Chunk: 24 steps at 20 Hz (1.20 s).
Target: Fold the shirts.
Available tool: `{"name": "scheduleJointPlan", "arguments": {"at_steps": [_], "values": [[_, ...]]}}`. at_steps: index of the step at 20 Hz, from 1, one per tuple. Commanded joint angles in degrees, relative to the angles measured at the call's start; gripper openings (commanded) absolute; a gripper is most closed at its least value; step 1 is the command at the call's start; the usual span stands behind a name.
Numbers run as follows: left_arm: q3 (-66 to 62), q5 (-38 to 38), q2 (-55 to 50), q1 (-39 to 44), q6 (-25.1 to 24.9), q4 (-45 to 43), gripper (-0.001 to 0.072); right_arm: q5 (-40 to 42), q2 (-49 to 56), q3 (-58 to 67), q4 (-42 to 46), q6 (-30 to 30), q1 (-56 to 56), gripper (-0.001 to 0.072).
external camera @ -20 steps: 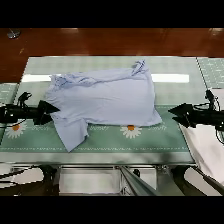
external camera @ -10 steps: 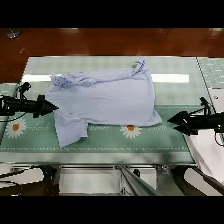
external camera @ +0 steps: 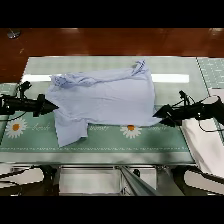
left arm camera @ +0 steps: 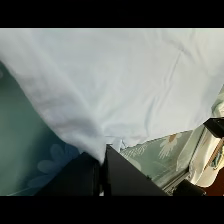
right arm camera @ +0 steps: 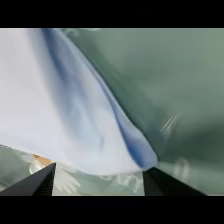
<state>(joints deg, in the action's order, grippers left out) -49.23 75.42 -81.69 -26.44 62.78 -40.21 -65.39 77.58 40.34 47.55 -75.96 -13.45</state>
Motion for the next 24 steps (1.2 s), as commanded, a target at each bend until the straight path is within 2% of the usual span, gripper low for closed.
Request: {"name": "scheduleJointPlan", "arguments": {"at_steps": [1, 2, 3, 6, 8, 11, 13, 16, 19, 21, 24], "values": [[-0.1, 0.0, 0.0, 0.1, 0.0, 0.0, 0.0027, 0.8, 4.1, 3.3, 0.1, -0.5, 4.8, 0.0477], [-0.1, 0.1, 0.0, 0.1, 0.0, 0.0, 0.0028, 0.3, 4.7, 4.0, 0.2, -0.4, 5.7, 0.0219], [-0.1, 0.1, 0.0, 0.1, 0.1, 0.0, 0.0028, 0.0, 4.7, 4.8, 0.2, 0.6, 6.2, 0.0018], [-1.6, 0.7, 0.5, 0.0, 0.4, 4.6, 0.0028, -4.9, 4.4, 12.4, 2.8, 0.6, 5.6, 0.0015], [-5.8, 0.6, 2.8, 0.0, -0.8, 13.3, 0.0027, -7.1, 2.5, 22.9, 5.8, -2.1, 5.2, 0.0014], [-19.3, -1.9, 8.8, 0.0, -2.1, 26.1, 0.0027, -8.8, 0.0, 46.3, 9.2, -6.0, 4.6, 0.0014], [-30.5, -6.2, 13.4, 0.0, -2.1, 26.3, 0.0027, -10.5, -0.5, 62.8, 12.7, -8.2, 4.6, 0.0014], [-44.7, -12.5, 20.1, 0.0, 0.7, 19.1, 0.0027, -13.7, -2.6, 82.8, 15.0, -9.6, 4.6, 0.0014], [-53.7, -13.7, 27.4, 0.0, 4.8, 5.7, 0.0026, -12.8, -12.5, 83.5, 17.7, -9.4, 4.6, 0.0014], [-55.3, -13.7, 33.5, 0.0, 7.5, -2.9, 0.0026, -13.1, -19.9, 81.3, 19.8, -8.7, 4.6, 0.0014], [-55.3, -12.0, 42.4, 0.0, 8.5, -12.7, 0.0026, -14.2, -29.2, 77.8, 25.0, -8.7, 4.6, 0.0015]]}}
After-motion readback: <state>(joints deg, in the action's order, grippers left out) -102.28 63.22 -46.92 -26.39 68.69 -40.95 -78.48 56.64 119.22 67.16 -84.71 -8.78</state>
